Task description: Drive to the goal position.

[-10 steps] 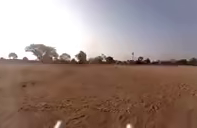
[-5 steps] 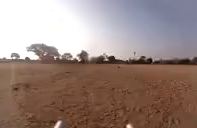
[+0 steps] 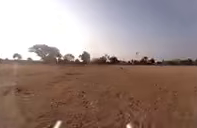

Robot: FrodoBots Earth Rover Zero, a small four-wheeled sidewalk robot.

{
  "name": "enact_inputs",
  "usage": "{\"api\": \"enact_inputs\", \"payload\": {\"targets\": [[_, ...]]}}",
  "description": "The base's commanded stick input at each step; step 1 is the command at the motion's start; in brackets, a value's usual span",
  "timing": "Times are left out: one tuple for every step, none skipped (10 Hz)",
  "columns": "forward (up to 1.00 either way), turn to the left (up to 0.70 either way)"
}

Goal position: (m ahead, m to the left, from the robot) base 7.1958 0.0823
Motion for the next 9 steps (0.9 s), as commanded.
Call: {"api": "enact_inputs", "payload": {"targets": [[0.85, 0.0], [0.87, 0.0], [0.96, 0.0], [1.0, 0.0], [1.0, 0.0], [1.0, 0.0], [1.0, 0.0], [1.0, 0.0], [1.0, 0.0]]}}
